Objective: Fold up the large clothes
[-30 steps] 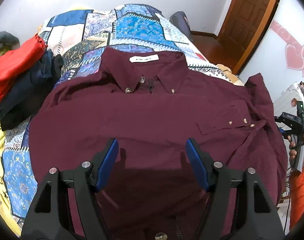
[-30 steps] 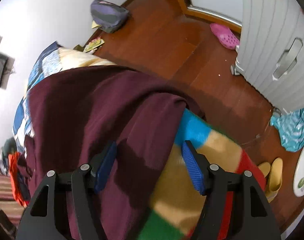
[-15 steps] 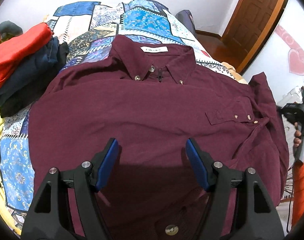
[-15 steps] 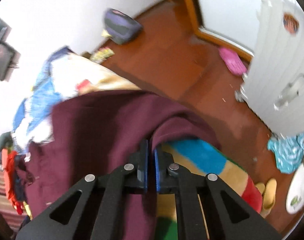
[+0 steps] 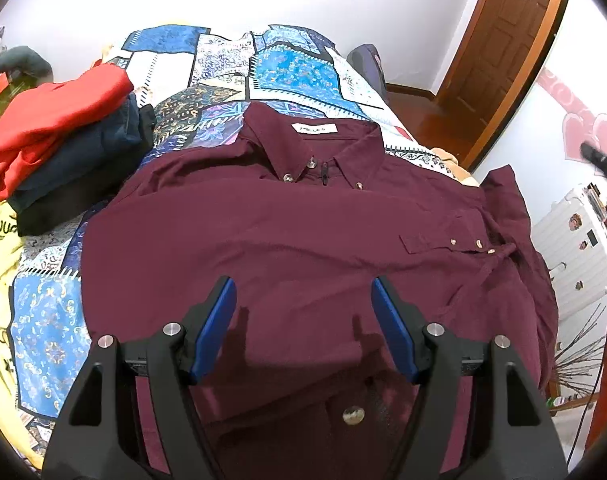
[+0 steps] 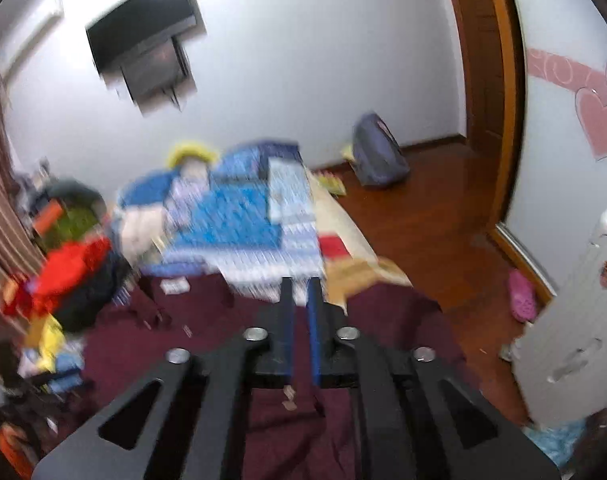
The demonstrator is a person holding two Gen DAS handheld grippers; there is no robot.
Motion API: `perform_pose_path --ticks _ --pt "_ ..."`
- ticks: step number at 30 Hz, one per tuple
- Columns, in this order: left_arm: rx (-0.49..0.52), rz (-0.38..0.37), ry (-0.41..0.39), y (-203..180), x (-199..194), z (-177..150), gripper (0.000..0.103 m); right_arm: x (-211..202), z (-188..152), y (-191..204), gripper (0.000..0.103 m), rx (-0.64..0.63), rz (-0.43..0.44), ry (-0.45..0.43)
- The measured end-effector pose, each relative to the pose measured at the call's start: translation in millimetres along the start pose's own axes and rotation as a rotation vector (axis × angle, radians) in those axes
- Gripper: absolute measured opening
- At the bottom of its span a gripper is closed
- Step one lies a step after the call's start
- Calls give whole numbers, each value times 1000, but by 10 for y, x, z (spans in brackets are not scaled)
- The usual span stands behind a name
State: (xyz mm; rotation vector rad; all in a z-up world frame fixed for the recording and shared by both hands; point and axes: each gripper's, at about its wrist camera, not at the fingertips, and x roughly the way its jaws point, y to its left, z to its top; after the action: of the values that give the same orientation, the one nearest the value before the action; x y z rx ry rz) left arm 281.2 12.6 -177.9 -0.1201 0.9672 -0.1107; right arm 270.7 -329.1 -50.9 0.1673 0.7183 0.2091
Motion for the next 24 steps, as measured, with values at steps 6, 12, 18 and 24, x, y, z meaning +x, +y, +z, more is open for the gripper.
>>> perform_pose_path --ticks 6,12,18,24 --pt "-5 12 11 62 12 -66 69 274 -363 -586 61 100 -166 140" --pt "-24 13 39 52 139 -82 69 597 -796 -1441 61 406 -171 304" --pt "-11 17 64 -51 257 -84 69 968 -1223 -1959 61 660 -94 383" --pt "-8 33 82 -78 341 -81 69 1194 -1136 -2015 34 670 -100 311"
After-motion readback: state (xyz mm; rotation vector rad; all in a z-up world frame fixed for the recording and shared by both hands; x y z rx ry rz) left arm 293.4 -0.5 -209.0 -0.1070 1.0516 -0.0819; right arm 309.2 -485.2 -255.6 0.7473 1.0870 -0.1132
